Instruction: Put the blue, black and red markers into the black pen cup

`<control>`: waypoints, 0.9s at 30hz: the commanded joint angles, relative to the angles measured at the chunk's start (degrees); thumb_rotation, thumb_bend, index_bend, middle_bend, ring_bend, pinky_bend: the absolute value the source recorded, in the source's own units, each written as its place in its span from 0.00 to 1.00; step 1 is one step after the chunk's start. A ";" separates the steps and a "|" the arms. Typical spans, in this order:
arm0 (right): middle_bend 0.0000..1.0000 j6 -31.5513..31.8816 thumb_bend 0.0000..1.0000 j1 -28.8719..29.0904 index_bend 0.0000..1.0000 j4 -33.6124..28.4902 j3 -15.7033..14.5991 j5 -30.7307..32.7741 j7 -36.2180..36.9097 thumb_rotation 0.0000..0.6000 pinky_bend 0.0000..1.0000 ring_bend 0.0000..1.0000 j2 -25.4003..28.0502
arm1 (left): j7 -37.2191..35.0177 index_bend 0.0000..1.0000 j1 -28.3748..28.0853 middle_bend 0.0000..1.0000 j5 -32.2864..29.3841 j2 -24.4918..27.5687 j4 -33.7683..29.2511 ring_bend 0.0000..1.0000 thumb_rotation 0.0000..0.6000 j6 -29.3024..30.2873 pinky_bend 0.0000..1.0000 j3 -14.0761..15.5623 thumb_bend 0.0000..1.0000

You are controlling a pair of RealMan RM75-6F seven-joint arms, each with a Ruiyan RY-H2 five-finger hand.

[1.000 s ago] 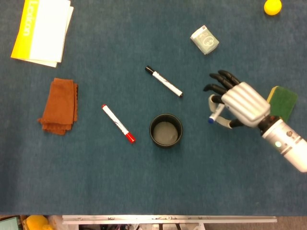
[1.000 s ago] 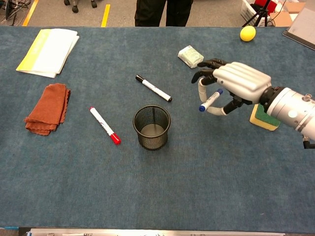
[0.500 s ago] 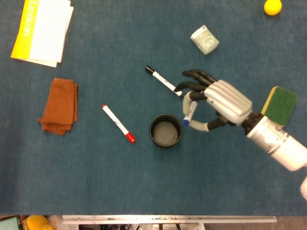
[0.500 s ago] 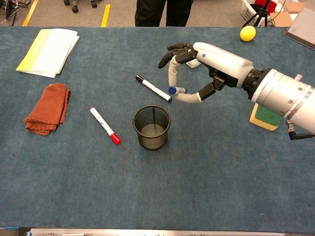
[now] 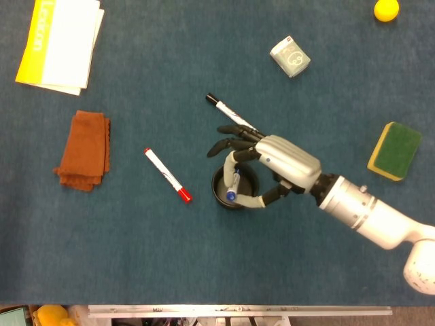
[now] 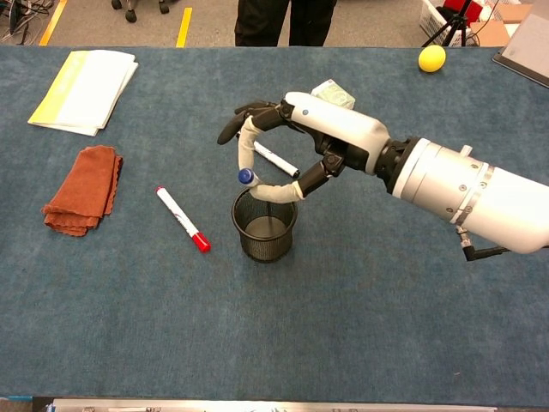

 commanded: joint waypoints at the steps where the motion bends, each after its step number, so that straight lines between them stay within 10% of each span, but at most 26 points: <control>1: 0.27 -0.41 0.28 0.38 0.64 0.48 -0.63 0.00 0.11 1.00 0.01 0.02 -1.02 | -0.27 0.31 0.10 0.25 -0.10 -0.03 0.21 0.17 1.00 -0.03 0.18 0.05 0.33; 9: 0.27 0.14 0.27 0.19 0.61 4.31 -2.67 -0.54 -4.82 1.00 0.01 0.01 -3.96 | -1.17 0.31 0.36 0.25 -0.34 0.05 0.93 0.17 1.00 -0.11 0.18 0.14 0.33; 16: 0.22 1.66 0.20 -0.64 0.32 4.68 -3.17 -0.13 -9.29 1.00 0.01 0.01 -4.35 | -1.59 0.31 0.35 0.25 -0.14 -0.04 1.22 0.17 1.00 -0.19 0.18 0.16 0.33; 27: 0.20 9.07 0.18 -3.84 0.30 4.28 0.21 2.62 -14.13 1.00 0.01 0.00 -1.60 | -1.86 0.31 0.36 0.25 0.15 0.10 1.18 0.17 1.00 -0.14 0.18 0.15 0.33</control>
